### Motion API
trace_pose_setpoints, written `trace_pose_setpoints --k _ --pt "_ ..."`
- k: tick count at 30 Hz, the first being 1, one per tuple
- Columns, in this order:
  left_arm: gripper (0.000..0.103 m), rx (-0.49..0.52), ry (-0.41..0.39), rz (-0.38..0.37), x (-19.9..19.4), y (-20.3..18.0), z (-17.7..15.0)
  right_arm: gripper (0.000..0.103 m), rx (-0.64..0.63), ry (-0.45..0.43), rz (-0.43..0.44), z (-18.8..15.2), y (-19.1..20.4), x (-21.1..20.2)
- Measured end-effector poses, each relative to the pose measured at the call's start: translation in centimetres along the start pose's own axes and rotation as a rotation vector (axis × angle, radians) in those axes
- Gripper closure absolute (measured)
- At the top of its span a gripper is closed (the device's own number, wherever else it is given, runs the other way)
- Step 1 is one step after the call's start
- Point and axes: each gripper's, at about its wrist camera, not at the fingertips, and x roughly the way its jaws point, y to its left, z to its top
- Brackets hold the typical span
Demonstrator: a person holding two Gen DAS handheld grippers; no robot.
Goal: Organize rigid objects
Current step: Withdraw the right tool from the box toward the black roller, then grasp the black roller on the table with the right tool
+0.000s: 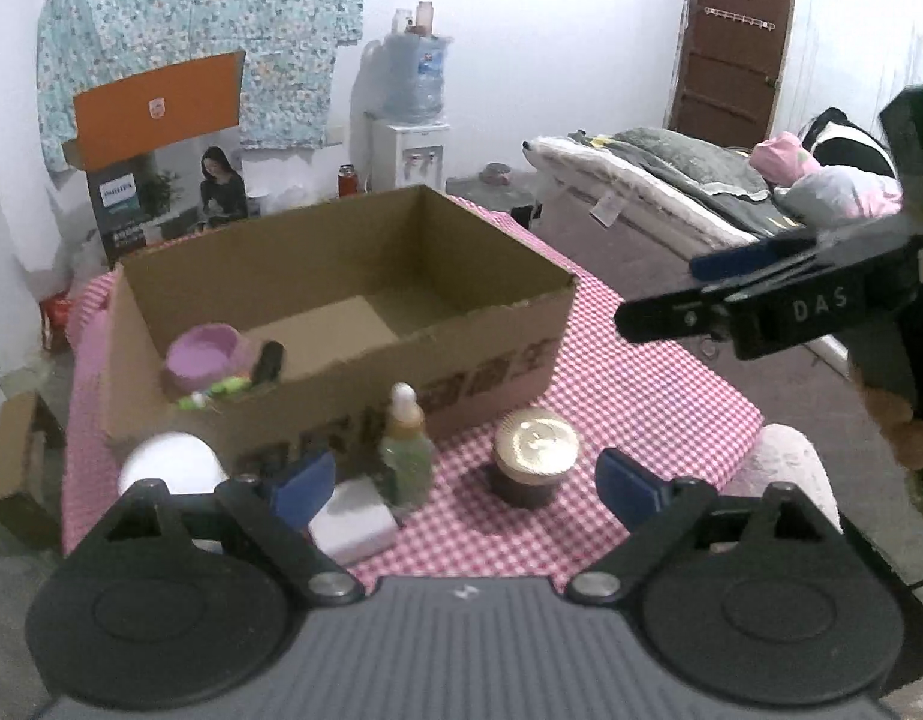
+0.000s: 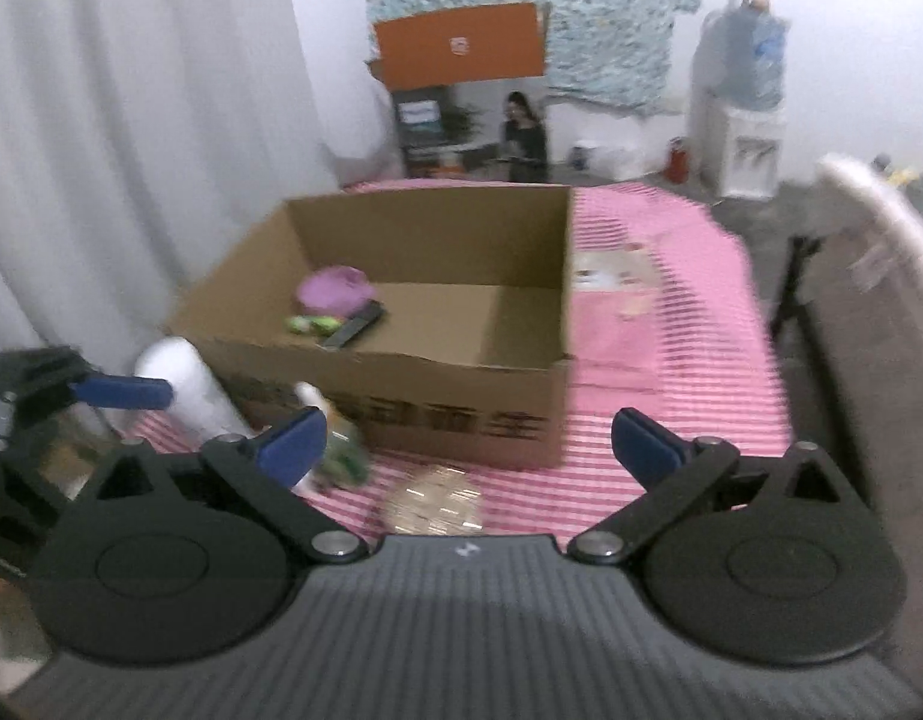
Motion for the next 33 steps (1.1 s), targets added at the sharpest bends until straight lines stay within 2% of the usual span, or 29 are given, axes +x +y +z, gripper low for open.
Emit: trace_pose_setpoints --k 4,7,10,12,15,17,20,25,31,33 --pt "0.008 -0.026 -0.012 0.0 0.7 -0.4 -1.4 0.001 -0.125 -0.016 -0.136 -0.9 0.8 -0.6" --pt "0.008 -0.041 0.006 0.007 1.1 -0.6 -2.3 0.001 -0.192 -0.05 -0.169 -1.6 1.0 -1.2" --pt "0.008 -0.05 0.033 0.019 1.2 -0.2 -3.2 0.001 -0.172 -0.088 -0.167 -2.2 0.8 -1.6" --pt "0.008 -0.069 0.049 0.033 1.1 0.4 -3.8 0.001 -0.118 -0.112 -0.102 -2.8 0.4 -2.3" --pt "0.008 -0.09 0.061 0.064 0.8 1.5 -4.6 0.001 0.023 -0.117 0.141 -4.0 -0.3 -2.1" --pt "0.009 -0.102 0.06 0.087 0.5 2.1 -5.1 0.001 0.08 -0.103 0.225 -4.7 0.1 -1.0" --pt "0.009 -0.126 0.057 0.127 0.1 2.8 -5.8 0.001 0.092 -0.042 0.287 -5.2 2.2 1.5" --pt "0.019 -0.135 0.069 0.177 0.1 3.8 -7.1 0.001 0.097 0.075 0.393 -5.3 6.4 5.8" --pt "0.033 -0.159 0.108 0.201 0.9 5.1 -8.1 0.003 0.081 0.152 0.455 -4.9 9.6 9.6" --pt "0.037 -0.164 0.12 0.197 1.2 5.4 -8.3 0.009 0.081 0.182 0.471 -4.7 10.2 10.7"
